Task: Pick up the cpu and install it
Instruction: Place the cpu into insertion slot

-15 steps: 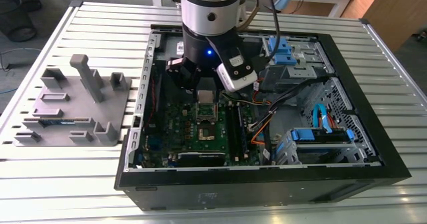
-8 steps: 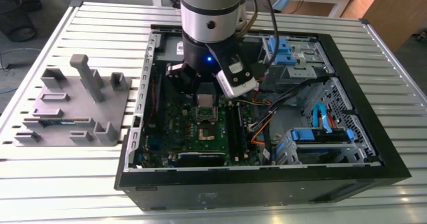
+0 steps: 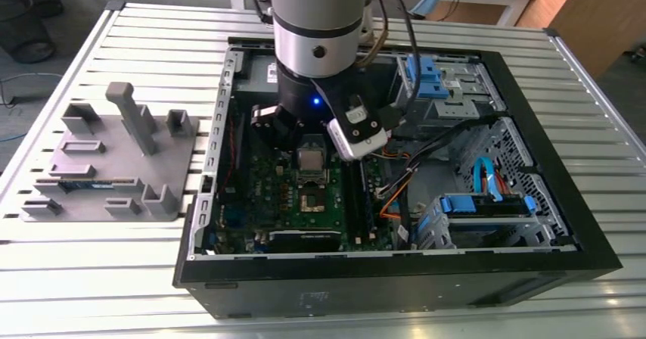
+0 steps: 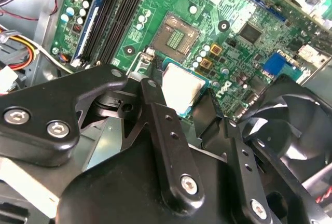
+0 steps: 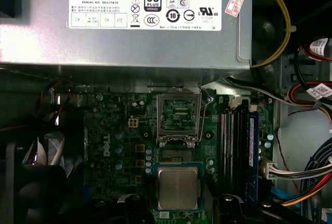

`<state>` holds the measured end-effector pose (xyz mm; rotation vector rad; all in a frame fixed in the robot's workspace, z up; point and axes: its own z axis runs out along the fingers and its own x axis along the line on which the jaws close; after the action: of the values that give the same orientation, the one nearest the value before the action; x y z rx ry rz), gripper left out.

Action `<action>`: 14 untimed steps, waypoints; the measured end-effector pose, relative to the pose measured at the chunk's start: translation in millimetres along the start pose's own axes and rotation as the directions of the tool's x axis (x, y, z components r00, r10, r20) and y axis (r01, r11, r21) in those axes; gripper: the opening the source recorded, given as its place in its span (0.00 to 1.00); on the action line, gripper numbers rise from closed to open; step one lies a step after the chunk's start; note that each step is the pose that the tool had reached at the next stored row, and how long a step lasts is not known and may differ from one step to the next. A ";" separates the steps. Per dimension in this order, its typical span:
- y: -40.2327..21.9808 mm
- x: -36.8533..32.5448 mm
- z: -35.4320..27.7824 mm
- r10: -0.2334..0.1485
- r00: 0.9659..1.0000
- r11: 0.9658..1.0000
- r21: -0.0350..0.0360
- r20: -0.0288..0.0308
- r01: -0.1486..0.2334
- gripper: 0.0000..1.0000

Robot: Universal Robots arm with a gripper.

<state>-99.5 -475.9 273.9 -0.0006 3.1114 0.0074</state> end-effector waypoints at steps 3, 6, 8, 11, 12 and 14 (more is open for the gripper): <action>-1.8 -0.2 3.4 0.000 1.000 1.000 0.000 0.000 0.000 0.47; -3.3 -0.7 7.2 0.000 1.000 1.000 0.000 0.000 0.000 0.47; -3.9 -1.1 10.0 0.000 1.000 1.000 0.000 0.000 0.000 0.47; -4.1 -2.2 14.0 0.000 1.000 1.000 0.000 0.000 0.000 0.47; -4.1 -2.6 15.2 0.000 1.000 1.000 0.000 0.000 0.000 0.47; -4.1 -3.2 17.8 0.000 1.000 1.000 0.000 0.000 0.000 0.47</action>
<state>-95.8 -479.9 256.2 -0.0007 3.1115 0.0071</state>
